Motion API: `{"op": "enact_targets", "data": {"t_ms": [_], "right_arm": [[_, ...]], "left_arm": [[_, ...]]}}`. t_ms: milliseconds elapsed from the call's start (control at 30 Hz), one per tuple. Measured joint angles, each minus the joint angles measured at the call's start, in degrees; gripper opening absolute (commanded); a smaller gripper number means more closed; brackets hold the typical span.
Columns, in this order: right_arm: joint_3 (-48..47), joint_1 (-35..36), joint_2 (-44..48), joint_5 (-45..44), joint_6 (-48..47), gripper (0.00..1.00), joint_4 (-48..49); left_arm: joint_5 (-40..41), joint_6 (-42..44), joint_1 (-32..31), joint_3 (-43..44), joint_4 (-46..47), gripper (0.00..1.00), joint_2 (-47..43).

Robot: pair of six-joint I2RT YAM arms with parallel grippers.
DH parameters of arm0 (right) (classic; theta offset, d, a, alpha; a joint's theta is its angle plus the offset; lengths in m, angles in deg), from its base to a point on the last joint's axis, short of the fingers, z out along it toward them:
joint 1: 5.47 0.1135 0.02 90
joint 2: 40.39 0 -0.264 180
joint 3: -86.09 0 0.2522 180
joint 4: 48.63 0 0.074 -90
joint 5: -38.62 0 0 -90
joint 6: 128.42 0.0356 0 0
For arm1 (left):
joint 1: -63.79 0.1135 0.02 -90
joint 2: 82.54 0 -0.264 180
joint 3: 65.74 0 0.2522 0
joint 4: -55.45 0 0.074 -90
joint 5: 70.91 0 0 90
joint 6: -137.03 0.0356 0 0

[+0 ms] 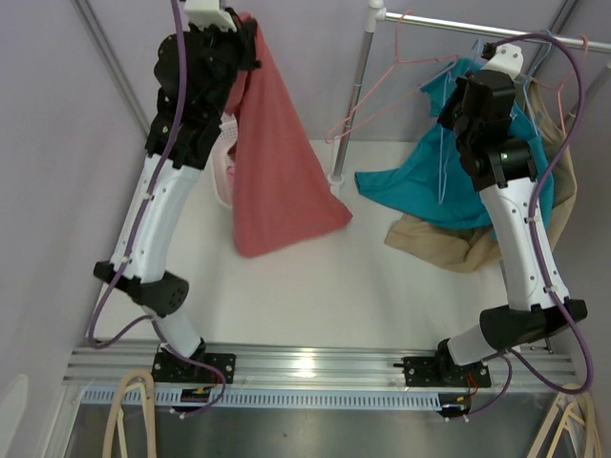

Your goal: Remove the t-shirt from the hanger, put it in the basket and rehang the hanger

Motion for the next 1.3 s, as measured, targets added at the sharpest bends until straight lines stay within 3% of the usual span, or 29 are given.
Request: {"op": "enact_targets", "data": {"t_ms": [267, 567, 700, 1067, 1300], "right_arm": [[-3.3, -1.5, -6.9, -0.3, -3.6, 0.00, 9.6], [-10.3, -1.5, -15.1, -0.4, -6.1, 0.00, 15.6], [-11.0, -1.5, -16.5, 0.1, -7.0, 0.00, 17.6], [-9.6, -1.6, -17.3, 2.0, -9.3, 0.00, 27.8], [-13.6, -1.6, -22.0, 2.0, -9.3, 0.00, 28.3]], "left_arm": [[-7.0, -4.7, 14.2, 7.9, 9.4, 0.01, 11.0], [-7.0, -7.6, 17.6, 8.8, 13.9, 0.01, 18.8], [-6.9, -10.8, 18.6, 6.7, 8.8, 0.01, 22.8], [-11.0, -20.2, 17.4, -5.3, -18.6, 0.01, 26.9], [-17.0, -20.1, 15.7, -8.9, -25.9, 0.01, 30.5]]}}
